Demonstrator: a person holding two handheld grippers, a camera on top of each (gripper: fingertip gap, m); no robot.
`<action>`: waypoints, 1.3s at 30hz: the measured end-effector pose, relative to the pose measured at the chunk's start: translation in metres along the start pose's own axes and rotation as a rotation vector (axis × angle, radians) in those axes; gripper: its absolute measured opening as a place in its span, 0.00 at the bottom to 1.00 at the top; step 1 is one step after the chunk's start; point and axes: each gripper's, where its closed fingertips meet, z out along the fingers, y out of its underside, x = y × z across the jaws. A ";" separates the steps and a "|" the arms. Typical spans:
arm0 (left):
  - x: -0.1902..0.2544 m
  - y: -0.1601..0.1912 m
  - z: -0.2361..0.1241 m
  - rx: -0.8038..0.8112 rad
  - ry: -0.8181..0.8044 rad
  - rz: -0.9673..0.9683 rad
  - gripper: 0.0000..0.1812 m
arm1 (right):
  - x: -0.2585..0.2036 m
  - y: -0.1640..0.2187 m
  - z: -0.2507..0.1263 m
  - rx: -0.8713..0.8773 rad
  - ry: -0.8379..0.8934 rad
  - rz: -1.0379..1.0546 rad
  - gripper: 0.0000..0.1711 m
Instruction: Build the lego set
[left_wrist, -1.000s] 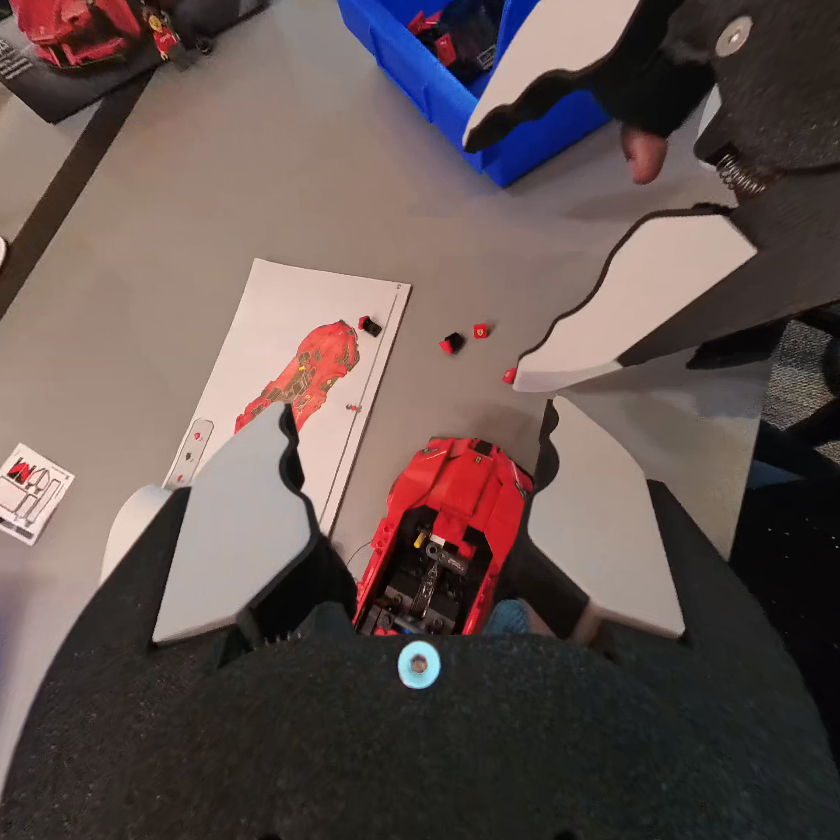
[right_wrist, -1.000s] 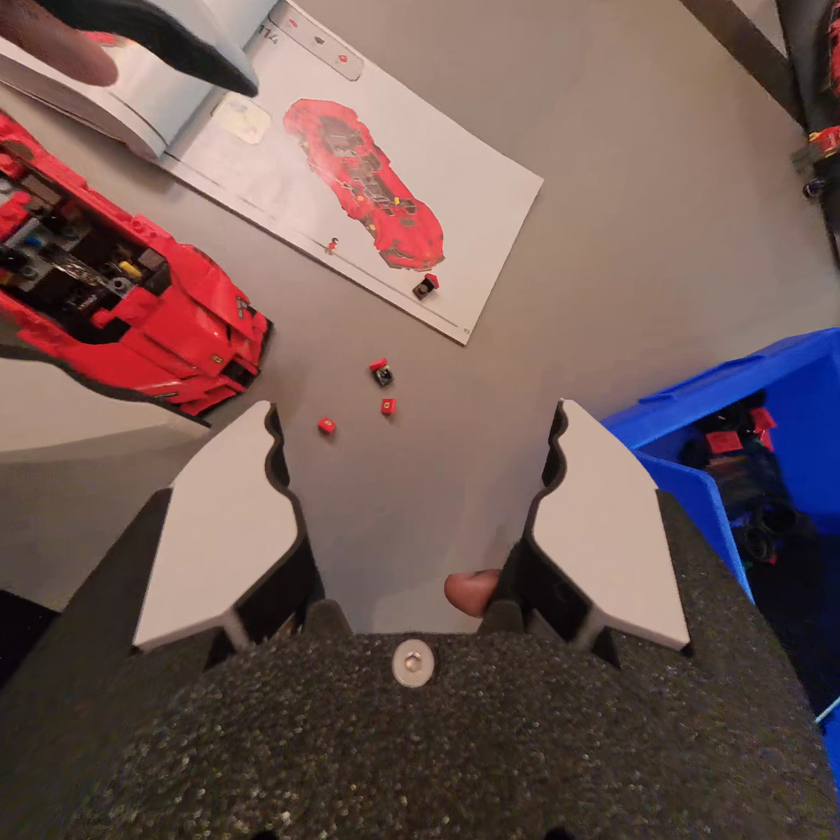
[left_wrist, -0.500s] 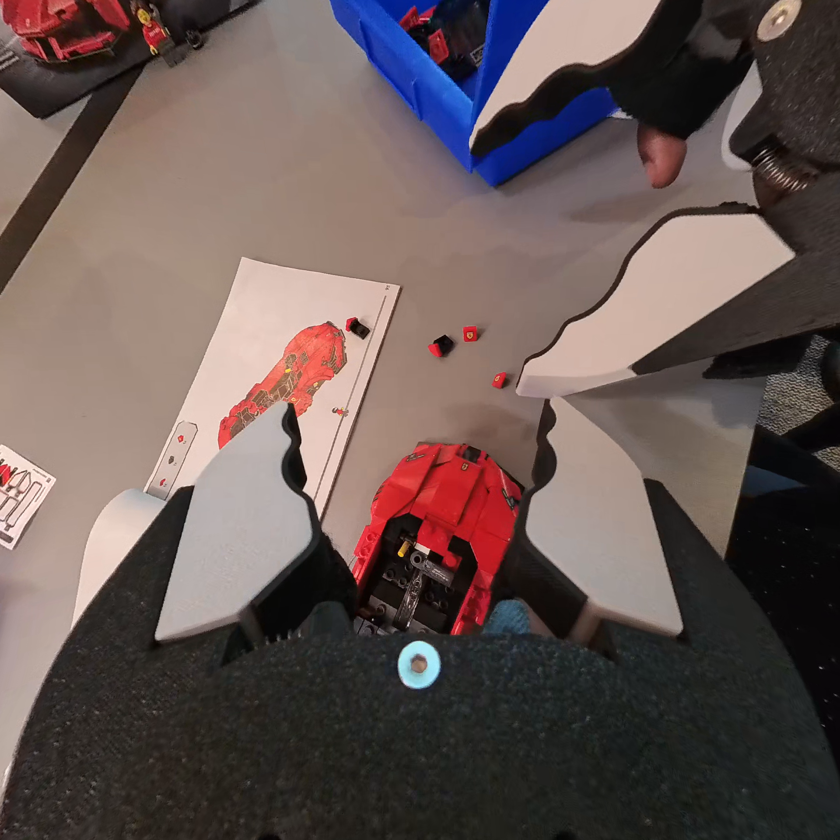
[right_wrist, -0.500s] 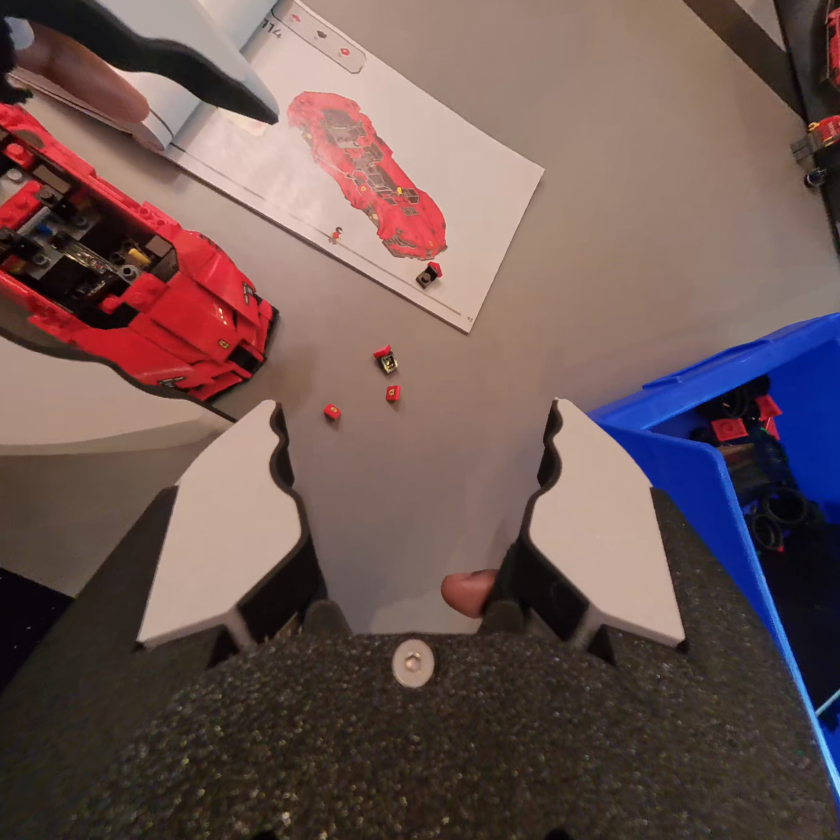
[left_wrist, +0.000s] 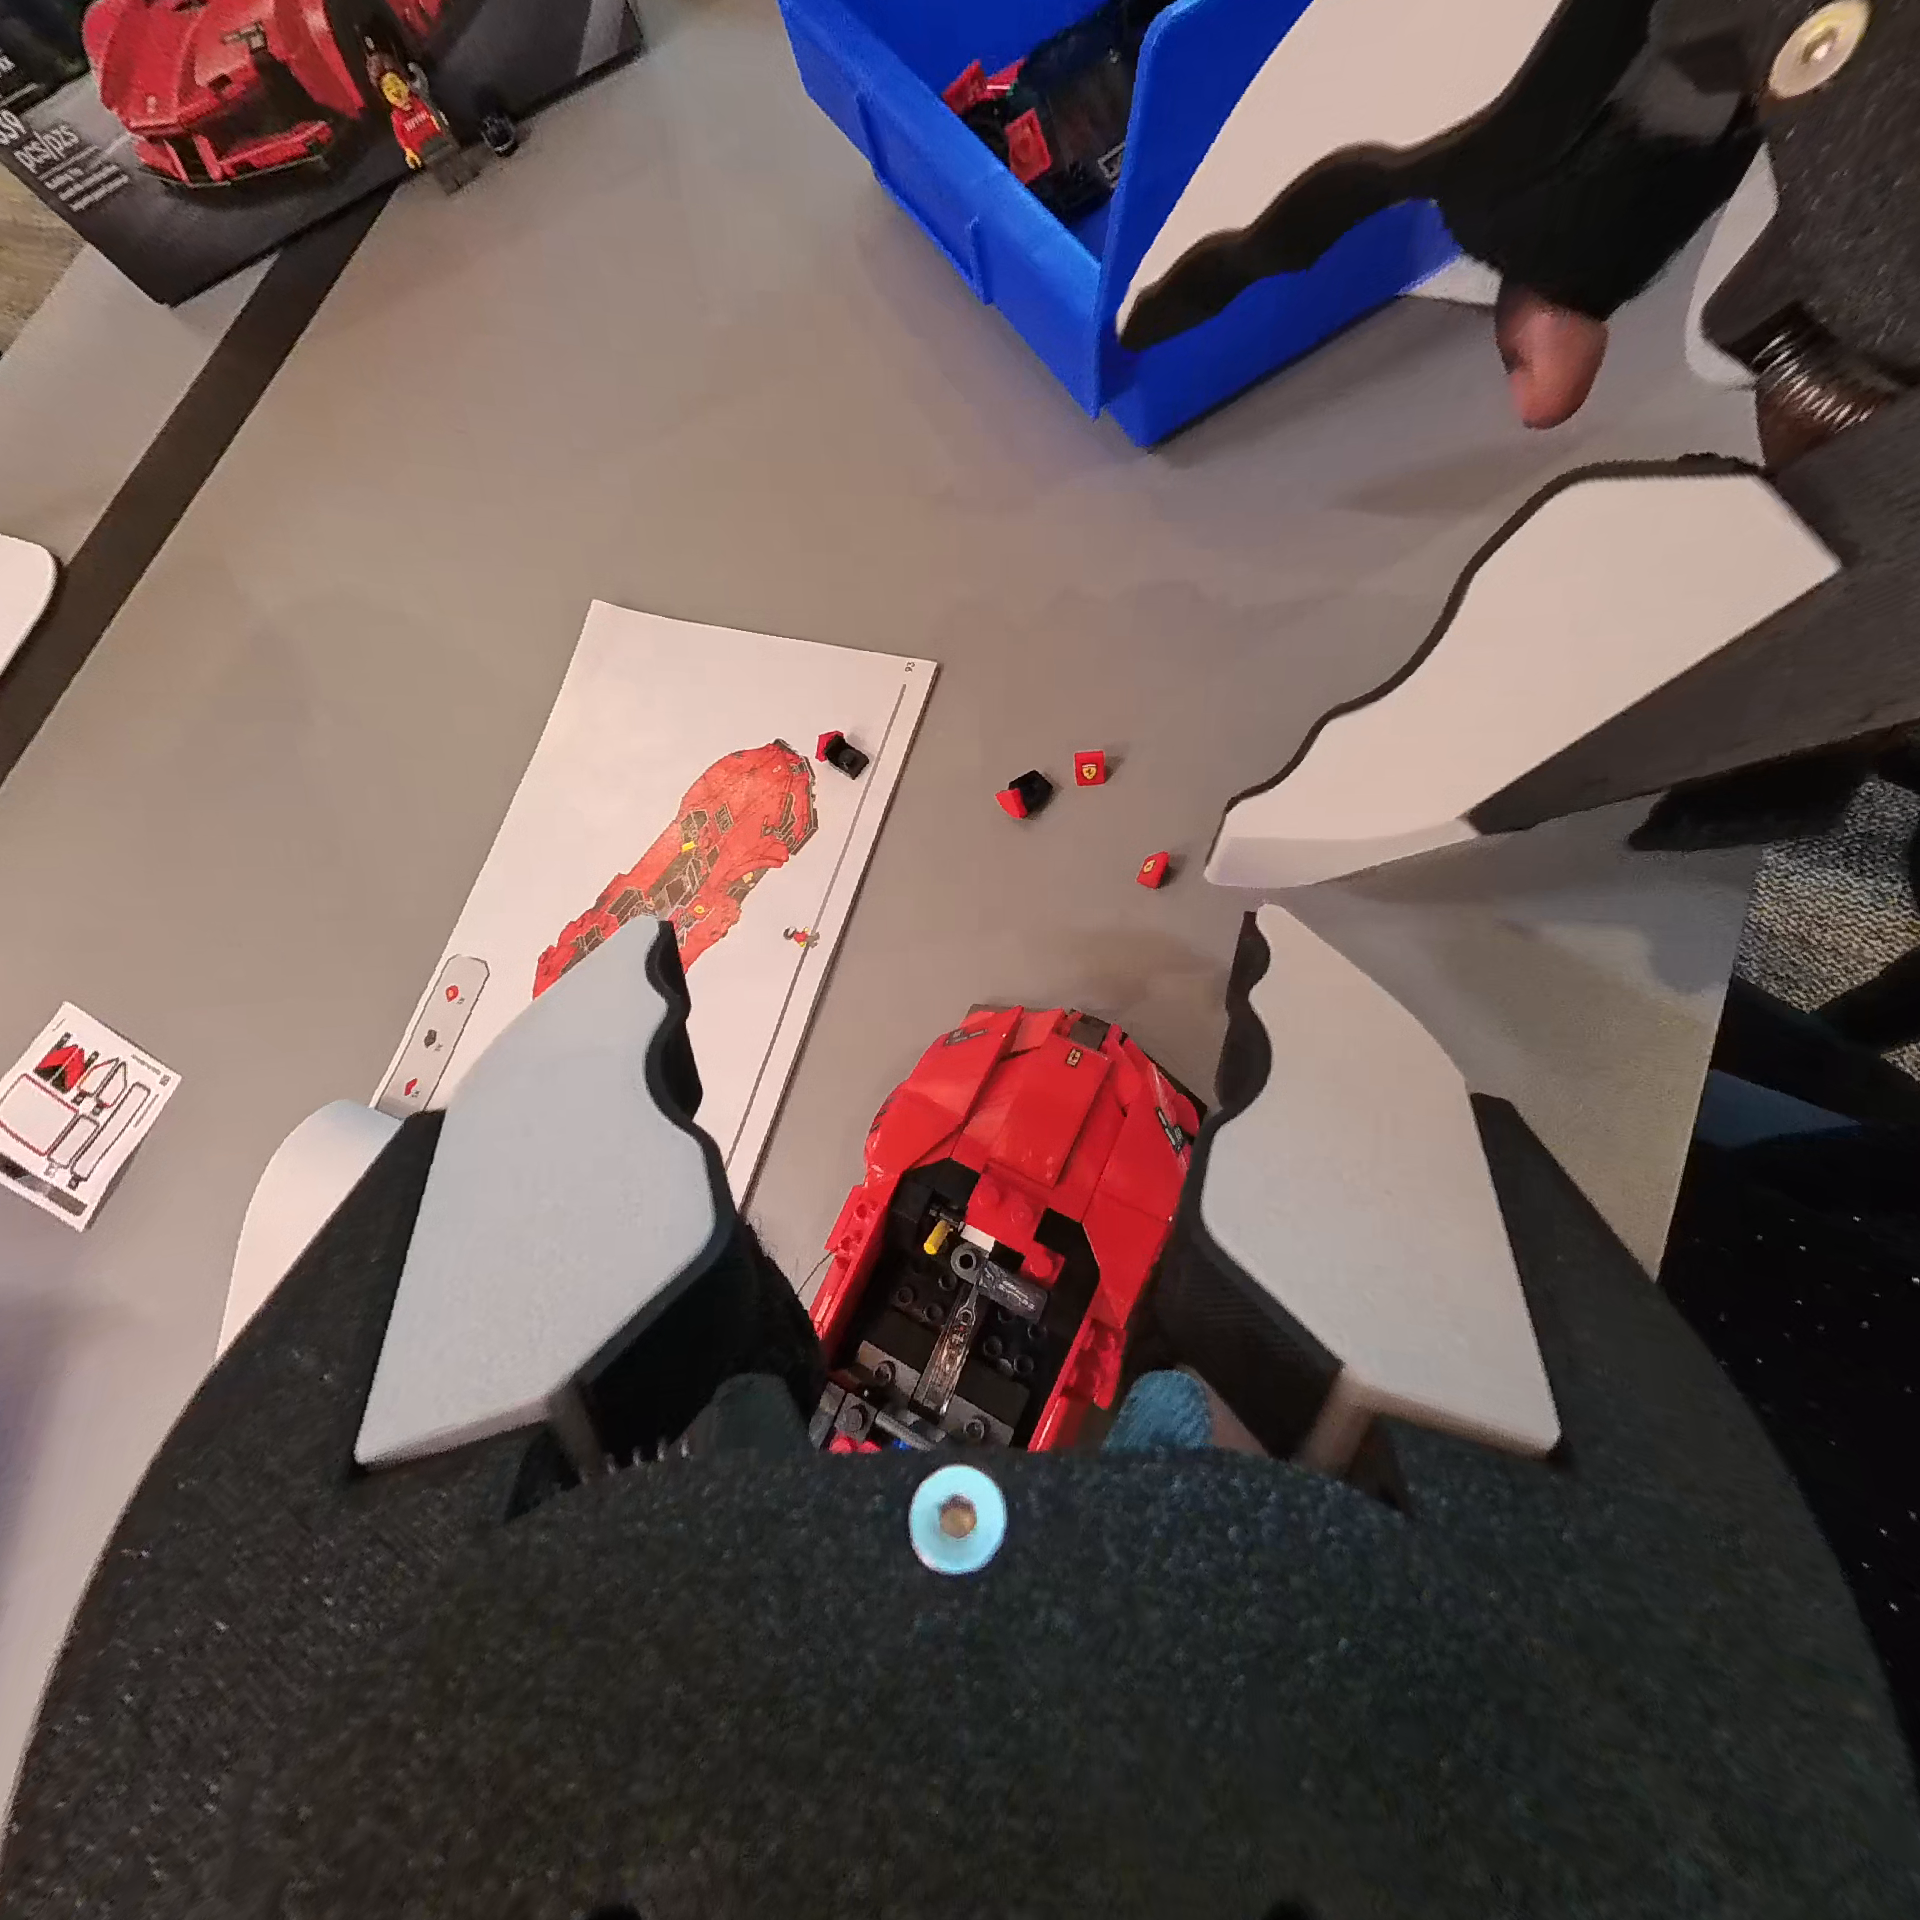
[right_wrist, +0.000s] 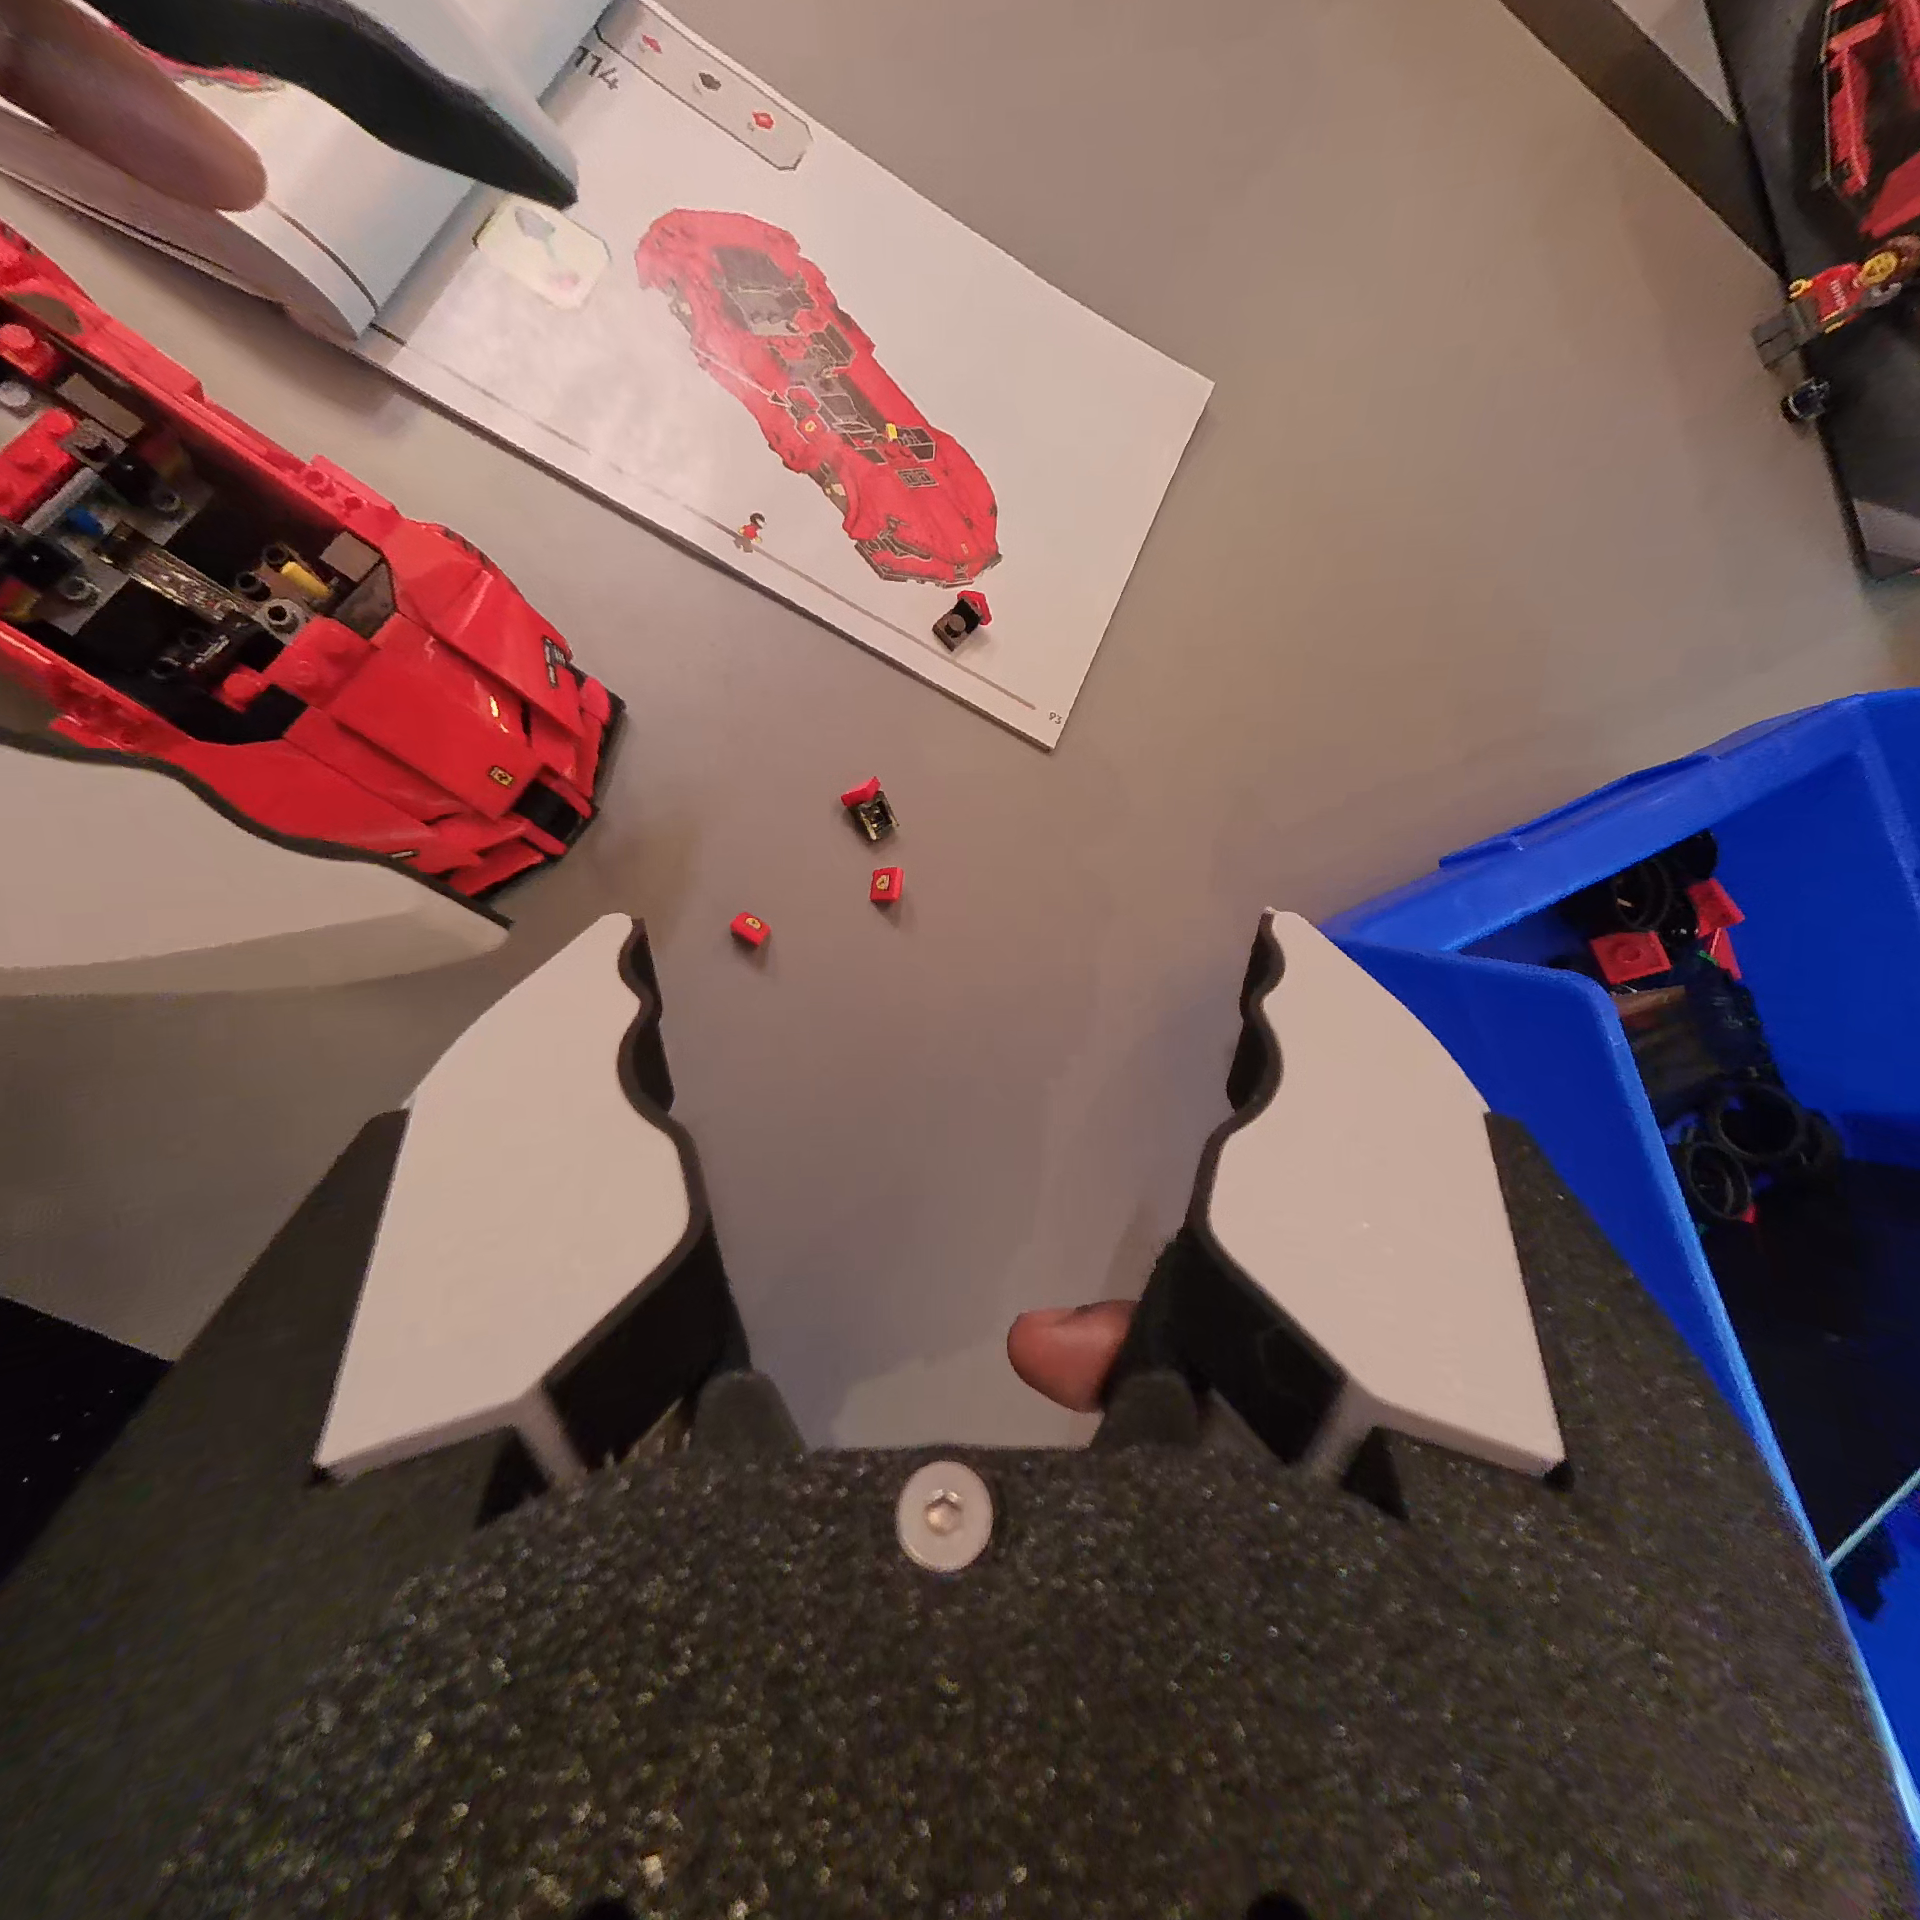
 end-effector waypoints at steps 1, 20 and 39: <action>0.000 0.000 0.000 0.000 -0.001 -0.001 0.55 | 0.000 0.000 -0.001 0.000 0.003 0.000 0.63; 0.025 0.009 -0.031 0.160 0.012 0.022 0.00 | -0.020 -0.004 -0.037 0.217 0.057 -0.116 0.00; 0.008 0.096 -0.078 0.067 0.058 0.216 0.26 | -0.120 0.009 -0.015 0.330 -0.451 -0.386 0.28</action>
